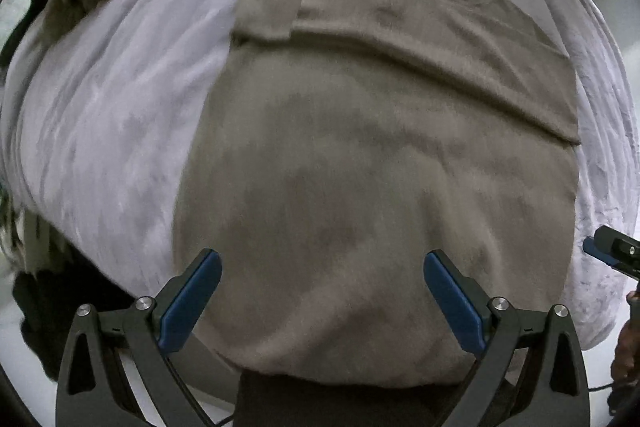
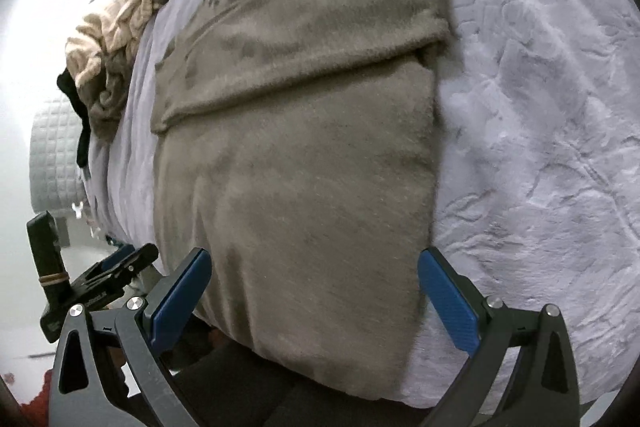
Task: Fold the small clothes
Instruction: 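Move the left gripper toward the sweater hem, then grasp the sweater hem with both grippers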
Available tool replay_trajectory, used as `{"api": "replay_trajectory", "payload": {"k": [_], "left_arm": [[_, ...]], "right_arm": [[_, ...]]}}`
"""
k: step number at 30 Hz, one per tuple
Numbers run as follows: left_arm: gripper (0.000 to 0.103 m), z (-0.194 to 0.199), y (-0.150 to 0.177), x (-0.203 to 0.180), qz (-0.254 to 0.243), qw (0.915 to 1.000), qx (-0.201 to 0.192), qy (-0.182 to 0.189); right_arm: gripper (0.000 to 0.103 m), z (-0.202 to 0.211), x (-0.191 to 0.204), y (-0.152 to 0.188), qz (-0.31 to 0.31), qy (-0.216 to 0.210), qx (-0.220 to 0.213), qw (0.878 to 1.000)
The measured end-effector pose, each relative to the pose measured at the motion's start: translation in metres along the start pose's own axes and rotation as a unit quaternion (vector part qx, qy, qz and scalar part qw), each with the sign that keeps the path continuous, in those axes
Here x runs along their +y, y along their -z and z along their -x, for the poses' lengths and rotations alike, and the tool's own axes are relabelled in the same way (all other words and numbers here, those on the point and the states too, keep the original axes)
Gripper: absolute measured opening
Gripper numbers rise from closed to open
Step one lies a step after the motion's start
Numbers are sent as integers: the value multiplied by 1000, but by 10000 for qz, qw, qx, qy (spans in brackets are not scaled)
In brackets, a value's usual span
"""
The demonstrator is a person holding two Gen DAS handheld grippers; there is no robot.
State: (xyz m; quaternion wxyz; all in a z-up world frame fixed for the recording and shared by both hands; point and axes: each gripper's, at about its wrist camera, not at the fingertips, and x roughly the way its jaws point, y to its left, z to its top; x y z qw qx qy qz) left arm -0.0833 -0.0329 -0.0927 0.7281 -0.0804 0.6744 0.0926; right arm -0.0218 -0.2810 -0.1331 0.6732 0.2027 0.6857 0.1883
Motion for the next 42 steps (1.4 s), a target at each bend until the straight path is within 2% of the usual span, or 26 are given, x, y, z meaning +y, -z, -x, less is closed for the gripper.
{"api": "replay_trajectory", "payload": {"k": [4,7,9,13,18,23,32,36,37,38,39,40,41,42], "left_arm": [[101,-2,12,2,-87,9999,45,-59],[101,1,17,12,-182,9998,-42,49],[101,-1,20,23,-224,9996,-64,163],[101,-7,29,49,-290,9989,-98,358],[101,-20,53,84,-291,9984,-38,486],[101,-37,75,107,-272,9960,70,843],[101,-82,102,109,-422,9890,355,1373],[101,-97,107,108,-371,9902,310,1312],[96,-96,107,108,-360,9903,268,1316],[90,-93,108,109,-358,9900,211,1345],[81,-91,108,110,-356,9897,198,1373],[67,-87,113,111,-341,9893,178,1408],[58,-83,114,112,-349,9875,157,1530],[44,-81,121,113,-364,9866,146,1581]], "right_arm": [[103,-1,-4,10,-47,-256,-9,9997],[103,-6,-5,22,-135,-309,56,9994],[103,-9,-3,32,-106,-248,46,9996],[103,-12,-1,59,-106,133,-140,9998],[103,-22,-12,96,-461,197,-136,9986],[103,-32,-21,136,-658,257,-176,9973],[103,-61,-36,177,-762,50,-164,9969],[103,-77,-42,179,-762,-37,-140,9970],[103,-80,-42,178,-777,-55,-139,9969],[100,-80,-43,178,-820,-77,-166,9965],[87,-79,-43,180,-883,-122,-203,9958],[74,-77,-47,184,-953,-158,-232,9951],[44,-75,-48,188,-1067,-221,-250,9937],[27,-74,-49,190,-1174,-279,-269,9923]]}}
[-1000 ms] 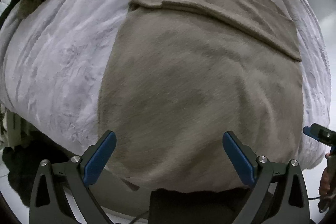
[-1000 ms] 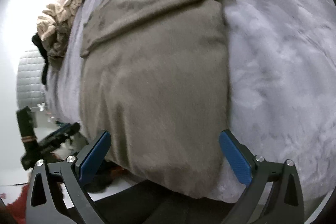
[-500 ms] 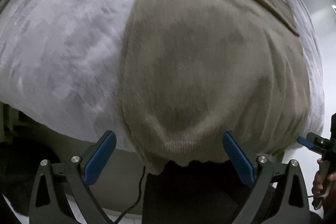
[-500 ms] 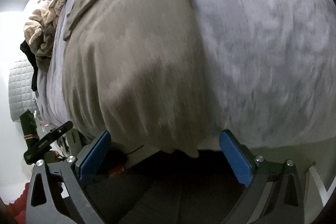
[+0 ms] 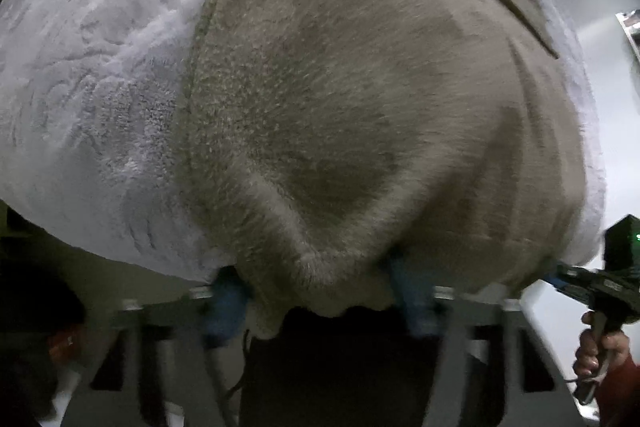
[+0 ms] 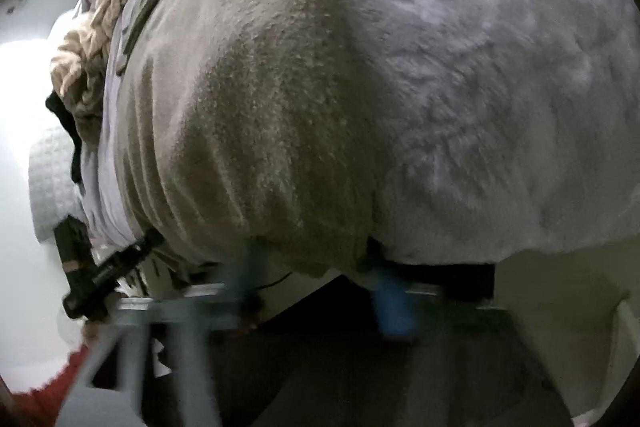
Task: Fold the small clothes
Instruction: 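Grasp the sweater hem with both grippers, then lift the held hem with both grippers and fold it toward the collar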
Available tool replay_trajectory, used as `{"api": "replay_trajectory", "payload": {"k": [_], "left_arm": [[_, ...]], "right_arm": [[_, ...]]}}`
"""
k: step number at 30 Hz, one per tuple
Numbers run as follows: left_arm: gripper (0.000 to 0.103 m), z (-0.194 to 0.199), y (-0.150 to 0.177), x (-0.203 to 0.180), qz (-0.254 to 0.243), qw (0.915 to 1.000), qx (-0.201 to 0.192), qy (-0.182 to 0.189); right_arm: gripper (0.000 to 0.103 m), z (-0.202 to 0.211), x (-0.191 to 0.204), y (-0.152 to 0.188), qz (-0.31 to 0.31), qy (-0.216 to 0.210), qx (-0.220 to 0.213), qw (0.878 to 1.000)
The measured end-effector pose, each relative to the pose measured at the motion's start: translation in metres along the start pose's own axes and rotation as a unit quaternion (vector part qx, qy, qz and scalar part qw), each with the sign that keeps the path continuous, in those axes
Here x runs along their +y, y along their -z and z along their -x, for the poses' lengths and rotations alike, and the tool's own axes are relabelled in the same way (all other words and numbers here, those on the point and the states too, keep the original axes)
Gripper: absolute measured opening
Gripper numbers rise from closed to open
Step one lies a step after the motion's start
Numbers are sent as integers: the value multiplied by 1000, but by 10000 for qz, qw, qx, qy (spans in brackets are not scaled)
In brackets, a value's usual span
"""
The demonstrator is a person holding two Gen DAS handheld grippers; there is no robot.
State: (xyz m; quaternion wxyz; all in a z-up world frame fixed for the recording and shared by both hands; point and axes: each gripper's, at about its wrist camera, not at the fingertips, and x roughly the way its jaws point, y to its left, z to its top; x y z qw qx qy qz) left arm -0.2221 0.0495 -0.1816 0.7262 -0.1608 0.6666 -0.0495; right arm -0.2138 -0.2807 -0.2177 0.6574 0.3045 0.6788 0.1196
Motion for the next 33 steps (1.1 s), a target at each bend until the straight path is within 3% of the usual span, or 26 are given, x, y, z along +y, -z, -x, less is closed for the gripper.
{"api": "replay_trajectory", "payload": {"k": [1,2,8,15,19,25,33], "left_arm": [[26,3,1,-1,-32,10000,-14,75],[18,7,1,1,-48,9997,-5,221],[16,47,-2,9,89,9953,-221,940],[16,71,-23,17,172,9932,-296,1109],[16,85,-41,0,341,9898,-439,1313],[16,111,-94,-14,367,9862,-738,1438],[16,133,-201,-33,337,9797,-1301,1487]], "right_arm": [[20,2,-2,2,-76,-86,-36,9999],[8,6,-8,8,-112,-147,-50,9998],[7,34,-2,16,-232,-897,-344,9951],[7,45,3,-3,-262,-1254,-305,9913],[7,53,15,-21,-382,-1637,-313,9853],[7,79,57,-75,-264,-2282,-596,9714],[7,110,99,-182,-243,-2786,-1100,9538]]}}
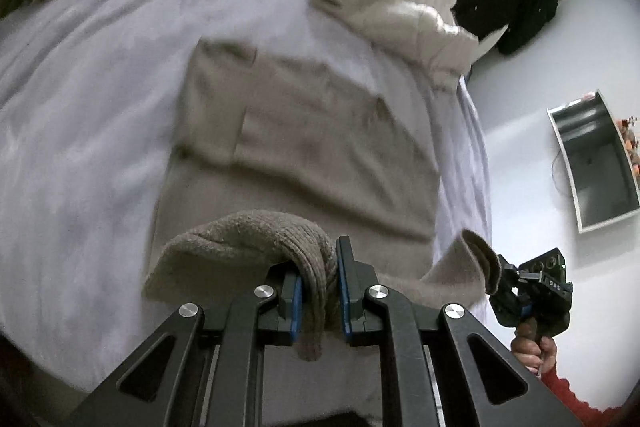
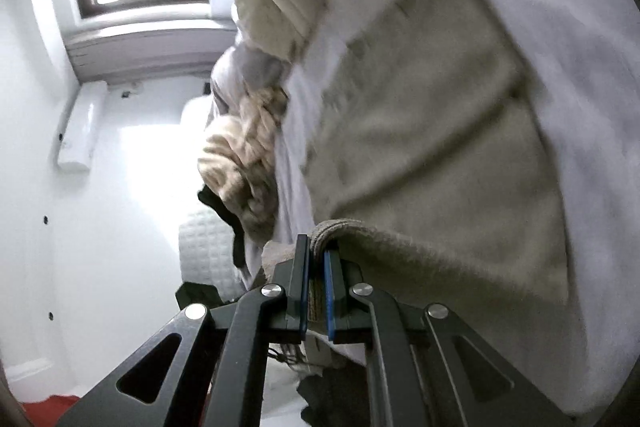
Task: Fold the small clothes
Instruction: 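Lift the held hem with both grippers and fold it toward the collar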
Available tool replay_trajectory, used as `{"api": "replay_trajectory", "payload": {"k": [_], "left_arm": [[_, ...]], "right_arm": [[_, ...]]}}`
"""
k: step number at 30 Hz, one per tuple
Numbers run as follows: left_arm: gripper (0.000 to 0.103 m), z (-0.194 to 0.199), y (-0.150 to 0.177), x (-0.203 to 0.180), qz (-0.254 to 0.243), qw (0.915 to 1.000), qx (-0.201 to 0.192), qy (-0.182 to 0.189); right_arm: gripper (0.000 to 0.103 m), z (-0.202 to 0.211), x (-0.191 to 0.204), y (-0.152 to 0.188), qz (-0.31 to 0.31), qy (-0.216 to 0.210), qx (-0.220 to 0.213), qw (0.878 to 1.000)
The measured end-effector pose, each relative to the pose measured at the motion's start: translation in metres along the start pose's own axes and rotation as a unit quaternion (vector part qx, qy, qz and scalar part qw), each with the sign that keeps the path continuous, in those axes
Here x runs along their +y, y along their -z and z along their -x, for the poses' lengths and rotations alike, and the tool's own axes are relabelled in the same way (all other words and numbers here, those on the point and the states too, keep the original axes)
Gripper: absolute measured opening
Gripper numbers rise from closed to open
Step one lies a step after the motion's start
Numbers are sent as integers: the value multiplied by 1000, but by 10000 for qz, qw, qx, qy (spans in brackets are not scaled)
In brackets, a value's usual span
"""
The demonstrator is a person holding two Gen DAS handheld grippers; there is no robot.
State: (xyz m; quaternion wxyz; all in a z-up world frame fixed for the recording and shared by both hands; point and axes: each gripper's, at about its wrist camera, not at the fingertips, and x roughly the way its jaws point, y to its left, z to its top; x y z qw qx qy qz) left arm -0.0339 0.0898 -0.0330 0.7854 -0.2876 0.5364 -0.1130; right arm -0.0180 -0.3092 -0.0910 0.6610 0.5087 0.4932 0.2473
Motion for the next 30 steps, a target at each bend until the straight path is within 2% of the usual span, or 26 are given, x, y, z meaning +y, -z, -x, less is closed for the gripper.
{"api": "replay_trajectory", "payload": {"k": [6,9,11,17,20,24,26,27,28,30], "left_arm": [[16,-37,-73,-12,-16,9993,-364,-78],[16,-70,-103,-9,26,9993,-321,-187],[16,-101,-120,-5,-65,9986,-240,-468],[16,-158,-139,15,-1,9949,-3,-1006],[21,-174,-140,26,129,9937,158,-1106],[22,-178,-145,28,290,9932,275,-1095],[45,-174,-146,25,318,9939,241,-1030],[68,-170,-146,22,273,9935,150,-1091],[74,-164,-145,18,192,9922,26,-1232],[74,-155,-147,9,7,9912,-102,-1322]], "right_arm": [[7,-17,19,-86,103,-169,-271,9994],[7,-29,11,-124,29,-64,-326,9994],[7,-41,-1,-145,-62,112,-299,9995],[7,-79,-46,-185,-450,613,-176,9970],[7,-90,-65,-194,-649,781,-125,9948],[11,-97,-73,-200,-850,678,-60,9941],[11,-96,-74,-203,-968,571,-58,9936],[12,-95,-73,-204,-1002,506,-51,9937],[13,-94,-73,-205,-997,497,-44,9938],[26,-91,-69,-208,-904,556,-64,9943]]}}
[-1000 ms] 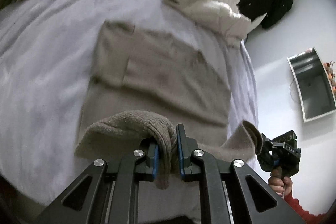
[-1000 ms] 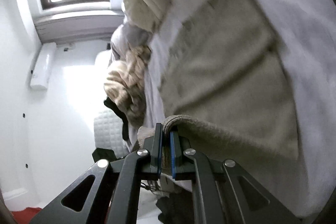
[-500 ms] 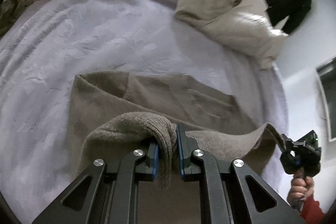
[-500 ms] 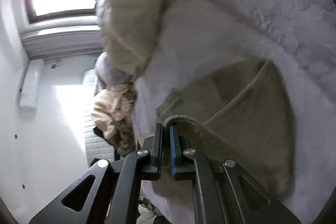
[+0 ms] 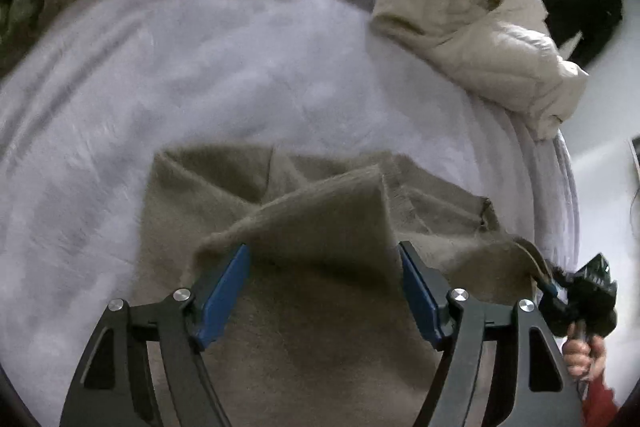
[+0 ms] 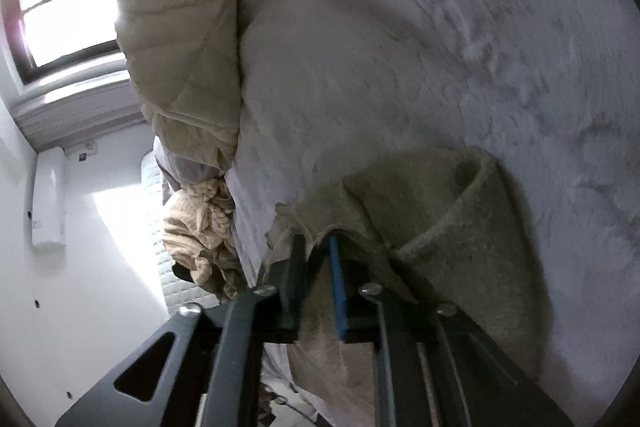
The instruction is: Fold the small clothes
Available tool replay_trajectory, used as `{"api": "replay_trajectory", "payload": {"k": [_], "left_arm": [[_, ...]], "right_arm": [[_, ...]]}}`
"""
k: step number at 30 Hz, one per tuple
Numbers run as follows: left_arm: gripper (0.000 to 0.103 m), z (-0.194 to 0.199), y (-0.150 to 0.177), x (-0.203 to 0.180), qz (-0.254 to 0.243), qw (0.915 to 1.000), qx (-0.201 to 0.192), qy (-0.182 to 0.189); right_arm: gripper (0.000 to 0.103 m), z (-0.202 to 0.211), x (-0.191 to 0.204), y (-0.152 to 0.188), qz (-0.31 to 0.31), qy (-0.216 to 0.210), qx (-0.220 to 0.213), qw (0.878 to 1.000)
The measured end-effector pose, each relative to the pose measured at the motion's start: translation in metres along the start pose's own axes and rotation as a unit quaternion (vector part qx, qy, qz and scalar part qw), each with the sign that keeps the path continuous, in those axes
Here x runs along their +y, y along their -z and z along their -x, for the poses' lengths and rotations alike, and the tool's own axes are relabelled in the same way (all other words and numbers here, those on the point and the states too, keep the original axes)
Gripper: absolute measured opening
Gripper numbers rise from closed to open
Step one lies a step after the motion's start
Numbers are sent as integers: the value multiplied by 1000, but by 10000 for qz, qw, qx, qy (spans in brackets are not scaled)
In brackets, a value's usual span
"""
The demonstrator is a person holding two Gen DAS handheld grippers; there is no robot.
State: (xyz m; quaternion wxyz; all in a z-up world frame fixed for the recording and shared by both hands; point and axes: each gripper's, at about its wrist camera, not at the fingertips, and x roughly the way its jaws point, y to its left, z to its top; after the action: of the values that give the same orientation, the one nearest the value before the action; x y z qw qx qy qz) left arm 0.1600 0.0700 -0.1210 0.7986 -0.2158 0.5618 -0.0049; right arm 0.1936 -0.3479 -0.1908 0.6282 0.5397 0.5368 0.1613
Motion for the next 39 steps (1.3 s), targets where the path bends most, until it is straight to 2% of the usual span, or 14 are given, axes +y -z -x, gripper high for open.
{"api": "replay_trajectory", "payload": {"k": [3,7,11,17,22,25,26,27,28,29,32,36,38,39], "left_arm": [[74,7,-2,-2,-103,9997,-3,-221],[74,11,0,-4,-356,9975,-4,-615],[74,16,7,-5,-470,9959,51,-778],[74,30,-3,0,-532,9954,-159,-787],[75,-15,-24,-5,-875,9905,389,-986],[70,-53,-33,-2,-692,9880,656,-1214],[62,-57,-36,0,-580,9890,621,-1212],[41,-58,-38,3,-454,9906,517,-1181],[30,-56,-41,6,-320,9923,420,-1117],[30,-54,-44,9,-185,9938,321,-1049],[30,-53,-49,16,-175,9937,231,-1084],[32,-62,-50,22,-153,9934,315,-1094],[51,-56,-49,23,-108,9905,260,-1346],[64,-50,-48,24,-97,9877,186,-1547]], "right_arm": [[52,7,6,-2,53,-18,-131,9999],[52,18,15,-4,145,119,-444,9988],[52,21,26,5,563,703,-305,9955],[52,7,42,19,1673,1705,86,9710],[52,-9,53,13,2169,1946,200,9564],[51,-26,55,8,2399,2246,360,9438],[39,-34,54,7,2478,2397,451,9376],[5,-38,55,7,2547,2495,506,9329],[7,-41,57,8,2655,2625,528,9262],[7,-40,62,10,2780,2607,453,9234],[7,-28,67,10,2926,2560,262,9210],[7,-25,36,-6,2273,2554,319,9392],[8,-22,30,-9,1990,2397,277,9498],[15,-17,29,-9,1904,2316,231,9537]]}}
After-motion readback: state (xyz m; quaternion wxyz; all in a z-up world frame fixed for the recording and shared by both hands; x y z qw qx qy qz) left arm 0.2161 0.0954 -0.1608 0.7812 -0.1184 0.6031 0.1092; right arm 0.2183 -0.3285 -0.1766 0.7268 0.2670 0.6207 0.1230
